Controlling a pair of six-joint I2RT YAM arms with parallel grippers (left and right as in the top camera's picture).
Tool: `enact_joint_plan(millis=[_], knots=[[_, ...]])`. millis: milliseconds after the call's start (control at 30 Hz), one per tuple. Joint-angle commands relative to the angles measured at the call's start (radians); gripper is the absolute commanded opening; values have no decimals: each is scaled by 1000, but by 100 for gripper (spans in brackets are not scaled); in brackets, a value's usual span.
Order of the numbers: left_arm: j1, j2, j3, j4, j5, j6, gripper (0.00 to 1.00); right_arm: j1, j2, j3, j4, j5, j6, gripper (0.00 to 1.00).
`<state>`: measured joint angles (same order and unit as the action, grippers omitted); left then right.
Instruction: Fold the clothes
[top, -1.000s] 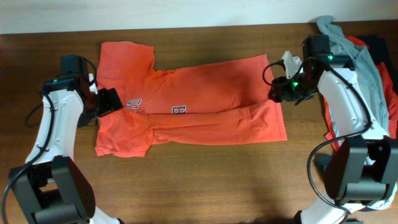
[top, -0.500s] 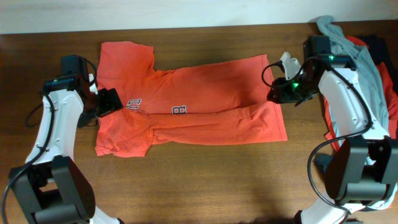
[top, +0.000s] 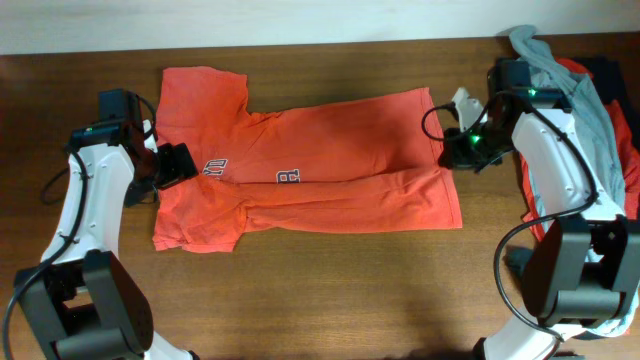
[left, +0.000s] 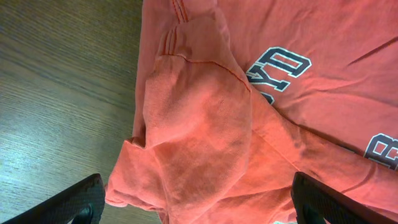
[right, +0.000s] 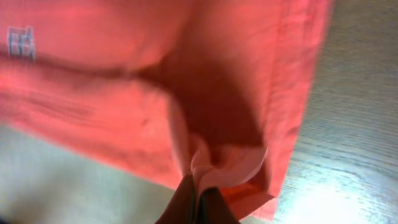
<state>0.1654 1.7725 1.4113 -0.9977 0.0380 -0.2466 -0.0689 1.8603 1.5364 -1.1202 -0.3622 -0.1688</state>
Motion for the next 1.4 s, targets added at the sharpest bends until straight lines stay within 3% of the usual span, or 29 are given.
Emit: enact_joint_plan(millis=[0, 133, 167, 200, 267, 333, 400, 433, 467, 500, 567, 600, 633, 733, 767, 800, 833, 900, 933, 967, 1000, 1067, 1167, 1200, 1267, 1300, 1367], knots=[[8, -25, 1, -1, 11, 16, 95, 15, 11, 2, -13, -11, -92, 41], [8, -25, 1, -2, 10, 16, 95, 16, 11, 3, 23, 161, 107, 73], [8, -25, 1, -2, 10, 16, 95, 17, 11, 3, 24, 152, 106, 49], [8, -25, 1, -2, 8, 16, 95, 17, 11, 3, 24, 136, 95, 4], [8, -25, 1, -2, 8, 16, 95, 17, 11, 3, 11, 11, -21, 4], [8, -25, 1, -1, 8, 16, 95, 17, 11, 3, -43, -184, -238, 4], [8, -25, 1, -1, 8, 16, 95, 16, 11, 3, -37, -214, -280, 4], [8, -25, 1, -1, 8, 16, 95, 16, 11, 2, -17, -170, -222, 21], [8, -25, 1, -1, 8, 16, 96, 16, 11, 2, 19, -61, -68, 20], [8, -25, 1, -1, 8, 16, 95, 16, 11, 3, 35, 5, -12, 22], [8, -25, 1, -2, 8, 16, 95, 16, 11, 3, 44, 45, 6, 53], [8, -25, 1, -2, 8, 16, 95, 16, 11, 2, 47, 55, 18, 50], [8, -25, 1, -2, 8, 16, 95, 16, 11, 2, 46, 51, 17, 4], [8, -25, 1, 0, 8, 16, 95, 16, 11, 3, 21, -71, -80, 4], [8, -25, 1, 0, 8, 16, 95, 16, 11, 3, 21, -103, -90, 8], [8, -25, 1, 1, 8, 16, 95, 16, 11, 3, 21, -123, -90, 20], [8, -25, 1, 2, 8, 16, 95, 16, 11, 3, 10, -162, -127, 4], [8, -25, 1, 2, 8, 16, 96, 17, 11, 3, -40, -300, -323, 4], [8, -25, 1, 2, 8, 16, 96, 17, 11, 3, -26, -268, -307, 4], [8, -25, 1, 2, 8, 16, 96, 16, 11, 3, 5, -157, -177, 5], [8, -25, 1, 2, 8, 16, 96, 15, 11, 3, 32, 26, 26, 16], [8, -25, 1, 2, 8, 16, 96, 16, 9, 3, 19, 369, 314, 23], [8, -25, 1, 0, 8, 16, 96, 16, 9, 3, 21, 396, 333, 28], [8, -25, 1, 0, 8, 16, 96, 16, 9, 3, 29, 365, 315, 34], [8, -25, 1, -2, 9, 16, 96, 16, 9, 3, 55, 167, 140, 44], [8, -25, 1, -2, 9, 16, 96, 16, 9, 3, 68, 81, 61, 62], [8, -25, 1, -2, 9, 16, 96, 16, 9, 3, 111, 76, 53, 75]])
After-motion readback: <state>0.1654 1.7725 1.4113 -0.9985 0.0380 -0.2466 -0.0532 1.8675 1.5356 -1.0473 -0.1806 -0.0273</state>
